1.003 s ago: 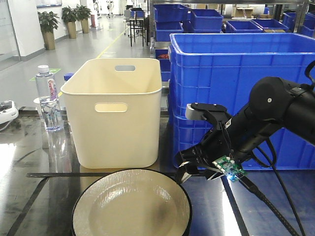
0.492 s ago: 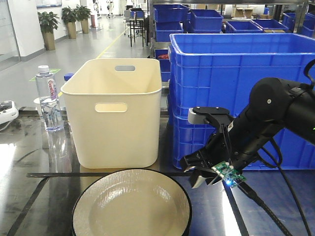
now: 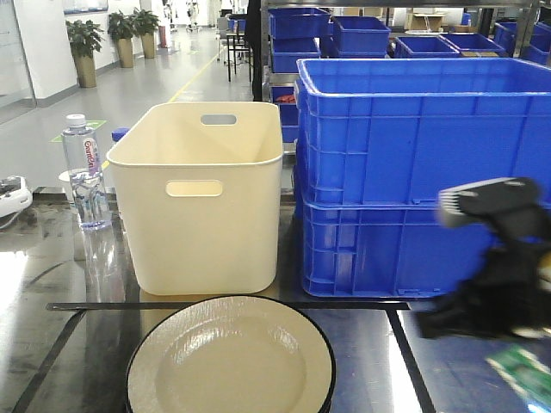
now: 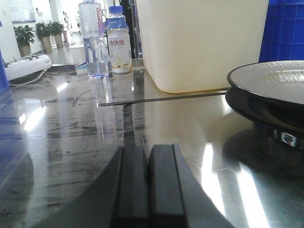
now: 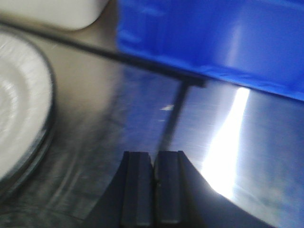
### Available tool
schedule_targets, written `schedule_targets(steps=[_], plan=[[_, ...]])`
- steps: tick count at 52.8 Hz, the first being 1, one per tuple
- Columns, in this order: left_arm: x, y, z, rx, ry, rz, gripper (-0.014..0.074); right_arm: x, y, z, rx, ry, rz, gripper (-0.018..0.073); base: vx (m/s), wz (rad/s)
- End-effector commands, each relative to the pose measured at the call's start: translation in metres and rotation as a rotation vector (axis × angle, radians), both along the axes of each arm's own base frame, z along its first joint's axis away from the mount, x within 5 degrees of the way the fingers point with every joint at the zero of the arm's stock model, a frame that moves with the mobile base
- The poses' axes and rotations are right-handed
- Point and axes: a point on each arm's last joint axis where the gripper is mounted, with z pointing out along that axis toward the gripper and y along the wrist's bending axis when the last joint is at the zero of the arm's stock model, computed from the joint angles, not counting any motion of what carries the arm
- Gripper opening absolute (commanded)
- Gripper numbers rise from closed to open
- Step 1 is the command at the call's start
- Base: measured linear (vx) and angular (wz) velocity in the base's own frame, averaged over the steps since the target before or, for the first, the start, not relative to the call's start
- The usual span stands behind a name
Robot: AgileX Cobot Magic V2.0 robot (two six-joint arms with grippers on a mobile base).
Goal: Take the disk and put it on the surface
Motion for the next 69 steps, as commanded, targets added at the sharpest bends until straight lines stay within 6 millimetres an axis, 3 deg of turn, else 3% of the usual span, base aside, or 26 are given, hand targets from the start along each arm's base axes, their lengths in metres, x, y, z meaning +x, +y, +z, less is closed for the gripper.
schedule_targets(steps=[1, 10, 19, 27, 32, 37, 69], plan=[[0.0, 0.0, 0.013, -0.013, -0.082, -0.006, -0.0009, -0.032, -0.027, 0.014, 0.033, -0.221, -0.086, -0.0008, 0.0, 0.0], [0.0, 0.0, 0.013, -0.013, -0.082, -0.006, -0.0009, -0.091, -0.062, -0.026, -0.012, -0.328, -0.21, -0.0008, 0.0, 0.0], [0.0, 0.0, 0.013, -0.013, -0.082, -0.006, -0.0009, -0.146, -0.071, -0.08, -0.01, -0.503, -0.26, -0.0008, 0.0, 0.0], [0.0, 0.0, 0.013, -0.013, -0.082, -0.006, -0.0009, -0.178, -0.07, -0.135, 0.019, -0.649, -0.252, -0.0008, 0.0, 0.0], [0.001, 0.0, 0.013, -0.012, -0.08, -0.006, -0.0009, -0.18, -0.068, -0.164, 0.067, -0.661, -0.249, -0.0007, 0.0, 0.0], [0.0, 0.0, 0.013, -0.011, -0.077, -0.006, -0.0009, -0.18, -0.068, -0.17, 0.084, -0.601, -0.239, -0.0006, 0.0, 0.0], [0.001, 0.0, 0.013, -0.011, -0.076, -0.006, -0.0008, -0.18, -0.065, -0.17, 0.088, -0.607, -0.191, -0.0005, 0.0, 0.0]])
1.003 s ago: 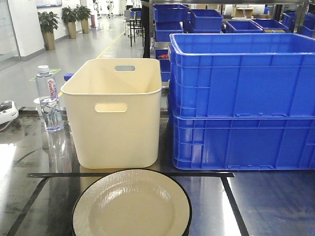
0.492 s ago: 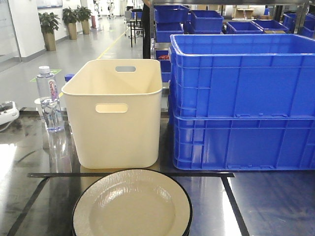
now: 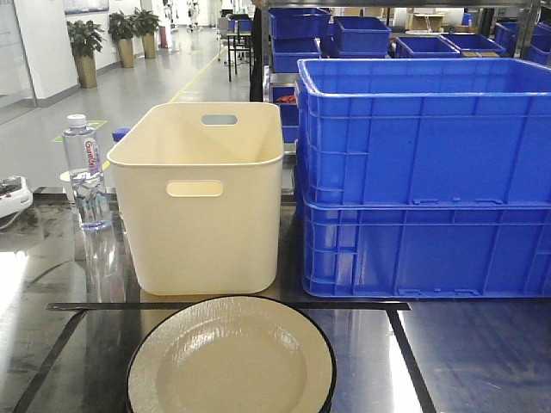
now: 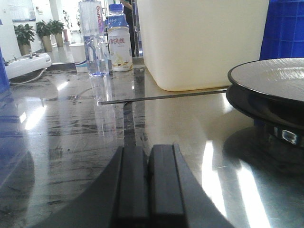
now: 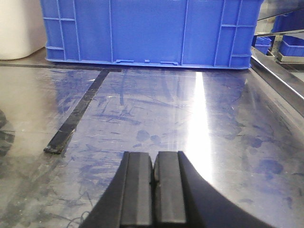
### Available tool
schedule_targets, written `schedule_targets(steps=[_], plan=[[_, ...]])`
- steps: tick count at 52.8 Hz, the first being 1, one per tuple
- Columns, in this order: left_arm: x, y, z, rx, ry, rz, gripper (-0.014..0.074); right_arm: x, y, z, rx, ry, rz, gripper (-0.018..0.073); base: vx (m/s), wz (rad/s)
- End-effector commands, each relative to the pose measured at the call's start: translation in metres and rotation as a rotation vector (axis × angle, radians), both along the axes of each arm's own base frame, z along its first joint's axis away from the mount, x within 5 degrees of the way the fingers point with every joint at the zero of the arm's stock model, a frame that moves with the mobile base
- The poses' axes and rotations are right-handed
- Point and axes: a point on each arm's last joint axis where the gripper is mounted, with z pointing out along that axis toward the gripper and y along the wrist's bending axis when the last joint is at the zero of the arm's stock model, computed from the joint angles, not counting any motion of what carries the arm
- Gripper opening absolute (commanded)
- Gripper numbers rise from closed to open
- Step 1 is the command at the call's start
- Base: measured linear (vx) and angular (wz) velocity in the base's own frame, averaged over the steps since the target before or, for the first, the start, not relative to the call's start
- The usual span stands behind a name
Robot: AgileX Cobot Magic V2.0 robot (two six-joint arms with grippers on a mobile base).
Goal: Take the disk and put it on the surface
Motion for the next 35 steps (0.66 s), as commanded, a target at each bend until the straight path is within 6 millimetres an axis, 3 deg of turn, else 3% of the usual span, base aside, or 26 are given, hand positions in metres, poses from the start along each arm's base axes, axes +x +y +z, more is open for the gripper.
schedule_targets(steps=[1, 35], plan=[[0.0008, -0.0005, 0.0139, -0.014, -0.083, -0.007, -0.0008, 0.0002, 0.0011, 0.0064, -0.007, -0.092, 0.013, -0.0005, 0.0, 0.0], [0.0008, -0.0005, 0.0139, -0.014, -0.083, -0.007, -0.0008, 0.0002, 0.0011, 0.0065, -0.006, -0.094, 0.013, -0.0005, 0.0, 0.0]])
